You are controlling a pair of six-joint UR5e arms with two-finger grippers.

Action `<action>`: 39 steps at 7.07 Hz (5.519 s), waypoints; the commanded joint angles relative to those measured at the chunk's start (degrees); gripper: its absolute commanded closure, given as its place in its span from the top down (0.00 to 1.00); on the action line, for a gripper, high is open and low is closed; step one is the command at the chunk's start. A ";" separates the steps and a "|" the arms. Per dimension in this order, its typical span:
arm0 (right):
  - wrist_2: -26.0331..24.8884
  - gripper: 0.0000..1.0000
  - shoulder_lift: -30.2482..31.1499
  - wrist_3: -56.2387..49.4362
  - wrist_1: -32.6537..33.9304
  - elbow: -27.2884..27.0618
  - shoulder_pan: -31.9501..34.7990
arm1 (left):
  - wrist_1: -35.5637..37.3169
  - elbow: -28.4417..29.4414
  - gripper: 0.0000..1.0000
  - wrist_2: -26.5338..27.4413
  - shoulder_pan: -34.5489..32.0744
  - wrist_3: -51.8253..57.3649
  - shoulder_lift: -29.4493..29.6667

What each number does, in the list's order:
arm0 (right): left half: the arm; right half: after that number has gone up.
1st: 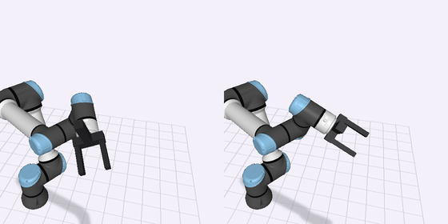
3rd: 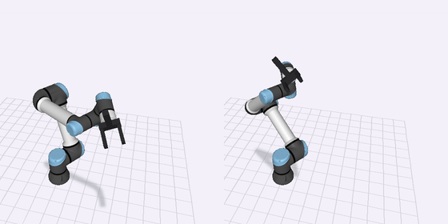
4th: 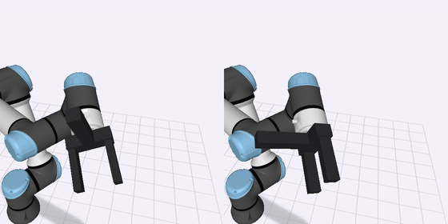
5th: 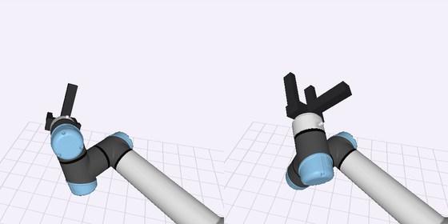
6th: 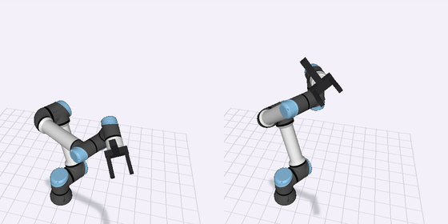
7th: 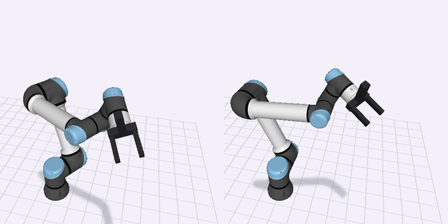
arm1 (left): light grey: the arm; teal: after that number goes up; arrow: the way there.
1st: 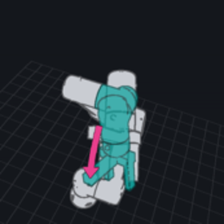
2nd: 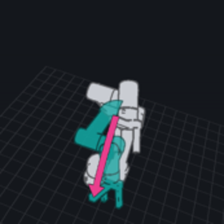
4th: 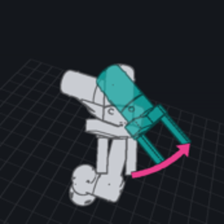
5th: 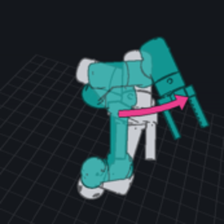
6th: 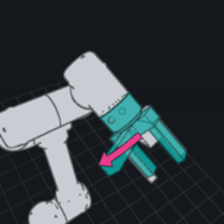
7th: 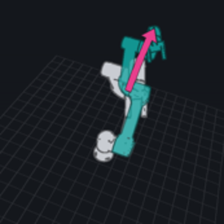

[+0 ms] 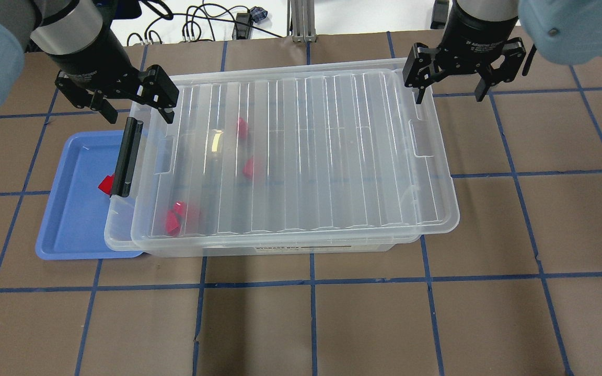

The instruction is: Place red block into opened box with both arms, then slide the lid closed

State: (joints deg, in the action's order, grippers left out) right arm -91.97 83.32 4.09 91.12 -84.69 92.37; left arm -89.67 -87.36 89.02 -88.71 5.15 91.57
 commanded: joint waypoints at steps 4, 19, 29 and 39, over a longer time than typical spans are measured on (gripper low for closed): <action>-4.34 1.00 -4.13 -1.99 16.54 -11.98 -1.31 | -0.42 0.53 1.00 0.88 -0.24 0.30 0.54; -13.32 1.00 -3.96 -3.65 15.67 -13.04 -15.55 | 2.44 -5.43 1.00 -14.93 30.31 26.55 7.90; 3.91 1.00 2.11 3.55 2.04 -0.03 -2.02 | 37.54 -20.55 1.00 -5.63 27.09 39.42 23.12; 3.64 1.00 2.55 3.03 0.20 -0.12 -1.93 | 6.19 3.68 0.12 -7.52 25.34 34.50 16.90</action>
State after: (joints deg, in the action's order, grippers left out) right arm -88.29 85.77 7.19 91.27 -84.67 90.44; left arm -77.94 -86.95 83.83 -62.87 41.00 109.84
